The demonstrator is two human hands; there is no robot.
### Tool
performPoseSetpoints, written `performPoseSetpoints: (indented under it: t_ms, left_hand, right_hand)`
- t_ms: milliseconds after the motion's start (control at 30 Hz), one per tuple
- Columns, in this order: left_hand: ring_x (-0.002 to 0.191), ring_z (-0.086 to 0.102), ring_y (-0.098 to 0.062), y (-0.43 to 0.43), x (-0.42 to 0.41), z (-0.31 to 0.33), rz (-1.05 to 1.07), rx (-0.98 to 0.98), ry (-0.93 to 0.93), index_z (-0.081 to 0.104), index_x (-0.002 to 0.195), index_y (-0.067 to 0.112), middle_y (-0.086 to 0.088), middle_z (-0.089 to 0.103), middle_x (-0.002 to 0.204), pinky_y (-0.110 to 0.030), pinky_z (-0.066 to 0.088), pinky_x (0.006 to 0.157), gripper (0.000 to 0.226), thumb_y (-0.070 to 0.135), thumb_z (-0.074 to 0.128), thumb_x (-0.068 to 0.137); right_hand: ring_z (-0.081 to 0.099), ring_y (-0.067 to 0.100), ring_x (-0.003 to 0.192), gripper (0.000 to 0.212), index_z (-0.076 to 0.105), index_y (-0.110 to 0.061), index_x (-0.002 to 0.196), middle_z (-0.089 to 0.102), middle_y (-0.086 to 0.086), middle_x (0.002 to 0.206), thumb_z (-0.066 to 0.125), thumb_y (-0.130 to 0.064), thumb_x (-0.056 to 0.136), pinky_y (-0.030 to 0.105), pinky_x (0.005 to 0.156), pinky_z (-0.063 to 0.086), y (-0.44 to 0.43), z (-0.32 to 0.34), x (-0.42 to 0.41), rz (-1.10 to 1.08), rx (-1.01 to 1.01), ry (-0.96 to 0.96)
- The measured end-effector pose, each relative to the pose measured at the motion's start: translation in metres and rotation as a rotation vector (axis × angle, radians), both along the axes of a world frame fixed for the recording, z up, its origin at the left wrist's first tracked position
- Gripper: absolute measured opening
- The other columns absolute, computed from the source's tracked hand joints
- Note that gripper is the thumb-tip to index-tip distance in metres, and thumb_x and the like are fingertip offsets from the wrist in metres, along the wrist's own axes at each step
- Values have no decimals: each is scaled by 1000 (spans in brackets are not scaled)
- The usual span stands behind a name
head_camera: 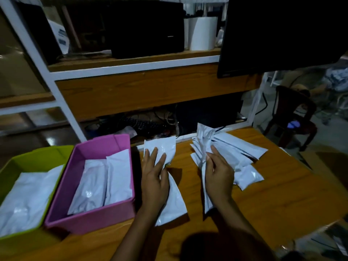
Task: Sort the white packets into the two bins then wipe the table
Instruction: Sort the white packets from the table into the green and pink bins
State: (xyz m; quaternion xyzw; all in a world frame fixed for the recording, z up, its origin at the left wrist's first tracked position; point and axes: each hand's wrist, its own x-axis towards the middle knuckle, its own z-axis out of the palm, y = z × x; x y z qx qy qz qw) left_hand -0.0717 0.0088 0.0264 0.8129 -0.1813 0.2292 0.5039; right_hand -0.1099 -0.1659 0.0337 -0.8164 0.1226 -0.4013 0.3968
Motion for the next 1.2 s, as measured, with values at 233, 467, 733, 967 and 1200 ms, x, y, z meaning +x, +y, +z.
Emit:
performPoseSetpoints:
  t_ms: [233, 467, 733, 967, 1200]
  left_hand:
    - [147, 17, -11, 67, -77, 22, 88, -24, -32, 57, 132, 23, 7, 38, 151, -13, 17, 115, 43, 10, 48, 92]
    - [147, 16, -9, 150, -143, 24, 172, 55, 15, 58, 132, 20, 7, 37, 151, -26, 21, 115, 41, 12, 48, 93]
    - [147, 20, -17, 216, -130, 34, 288, 116, -28, 58, 132, 12, 1, 40, 149, -31, 25, 113, 42, 0, 55, 92]
    - [146, 22, -23, 249, -45, 50, 283, 149, -37, 58, 131, 10, -5, 42, 149, -32, 26, 112, 43, 17, 46, 91]
    - [137, 36, -34, 258, 59, 30, 272, 345, 42, 59, 130, 7, -15, 49, 143, -40, 33, 110, 38, 10, 51, 92]
  right_hand:
    - [59, 13, 116, 20, 71, -7, 109, 64, 4, 127, 61, -9, 92, 15, 94, 41, 82, 12, -61, 123, 50, -22]
    - [61, 16, 108, 17, 72, -3, 104, 68, 10, 119, 65, -5, 88, 28, 91, 49, 151, 15, -112, 218, 128, -85]
    - [60, 10, 107, 14, 72, -5, 100, 69, 6, 116, 65, -4, 88, 26, 88, 52, 206, 27, -101, 311, 110, -123]
    - [61, 13, 106, 14, 71, -5, 100, 68, 6, 117, 63, -10, 90, 27, 87, 51, 241, 50, -16, 326, -12, -123]
    - [64, 26, 89, 15, 69, -11, 95, 71, 8, 98, 57, -18, 91, 31, 67, 50, 268, 45, 91, 241, -163, 103]
